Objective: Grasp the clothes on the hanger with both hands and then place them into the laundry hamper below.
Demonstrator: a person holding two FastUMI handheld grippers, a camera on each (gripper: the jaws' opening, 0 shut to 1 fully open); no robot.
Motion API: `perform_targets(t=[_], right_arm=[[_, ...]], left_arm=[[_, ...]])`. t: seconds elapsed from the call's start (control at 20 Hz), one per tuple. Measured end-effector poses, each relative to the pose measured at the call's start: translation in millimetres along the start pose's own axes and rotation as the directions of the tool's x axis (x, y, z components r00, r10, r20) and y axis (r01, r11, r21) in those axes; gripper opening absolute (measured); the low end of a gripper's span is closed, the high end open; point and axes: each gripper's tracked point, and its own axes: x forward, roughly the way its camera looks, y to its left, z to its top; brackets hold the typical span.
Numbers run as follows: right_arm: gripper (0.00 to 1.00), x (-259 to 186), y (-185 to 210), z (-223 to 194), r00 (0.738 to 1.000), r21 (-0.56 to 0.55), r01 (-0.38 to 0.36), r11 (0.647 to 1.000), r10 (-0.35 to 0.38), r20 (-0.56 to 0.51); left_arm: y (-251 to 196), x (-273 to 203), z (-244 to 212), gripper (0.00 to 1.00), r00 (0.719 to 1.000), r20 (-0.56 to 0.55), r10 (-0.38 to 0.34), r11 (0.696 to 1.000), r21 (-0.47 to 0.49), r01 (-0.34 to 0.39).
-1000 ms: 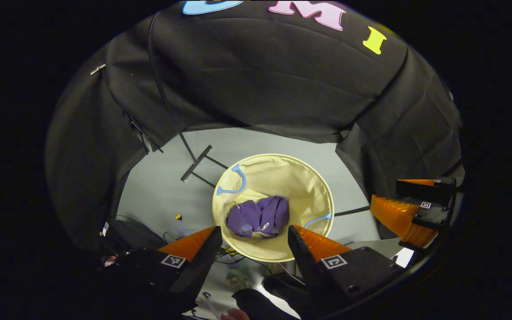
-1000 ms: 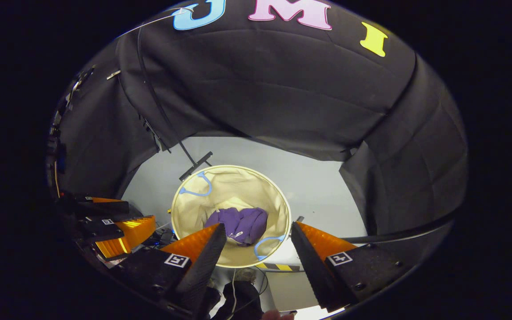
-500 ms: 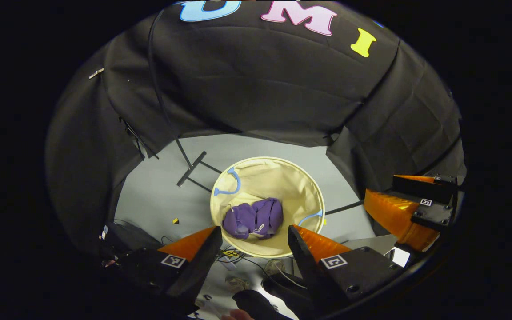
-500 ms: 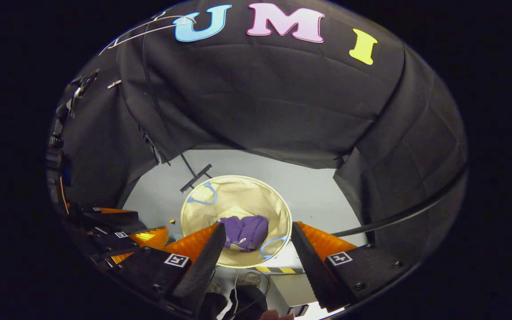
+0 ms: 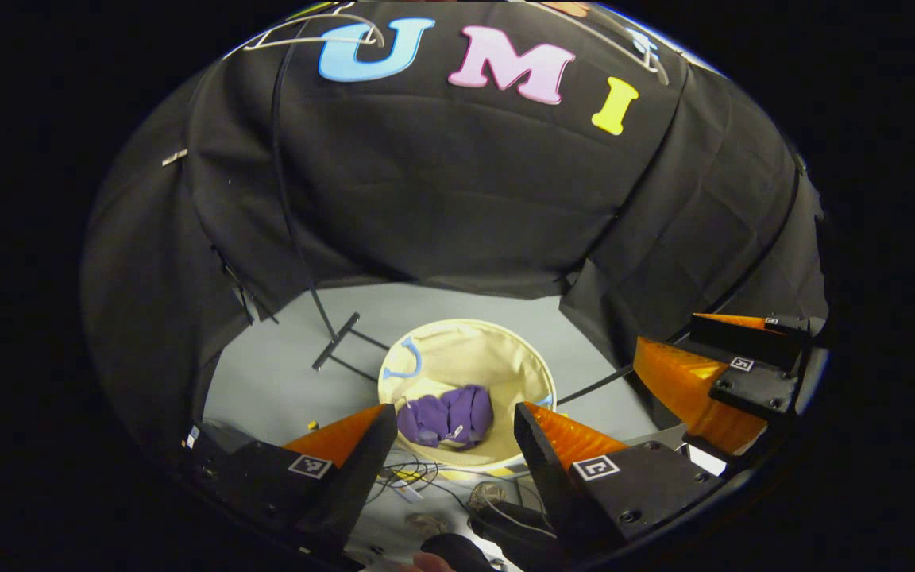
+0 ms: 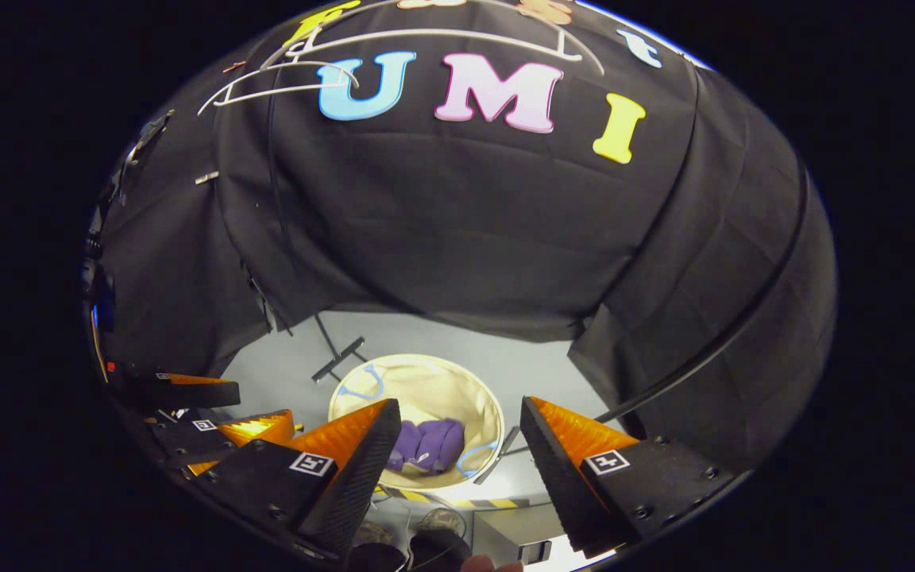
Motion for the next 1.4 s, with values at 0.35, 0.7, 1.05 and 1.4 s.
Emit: perform_targets(t=[0.35,0.7,1.05,1.4], right_arm=[[0.98,-91.1,-16.3,102.8,0.948,-0.016,0.105,0.994,-0.095,0.304],[0.97,-196.6,-6.0,189.7,0.818,-0.023,0.152,0.988,-0.113,0.563],[0.97,-270.1,-0.8,224.6,0.726,0.043,0.117,0.992,-0.115,0.678],[0.97,-319.3,-12.7,231.2,0.659,0.1,0.089,0.991,-0.134,0.741]], left_arm=[[-10.3,-94.1,74.9,0.94,0.966,0.254,-0.045,0.998,0.059,0.031],[-22.6,-203.3,133.9,0.94,0.869,0.485,-0.098,0.992,0.117,0.047],[-33.2,-285.1,154.2,0.89,0.787,0.605,-0.12,0.991,0.115,0.063],[-45.1,-332.0,163.4,0.89,0.684,0.72,-0.117,0.989,0.146,0.015]])
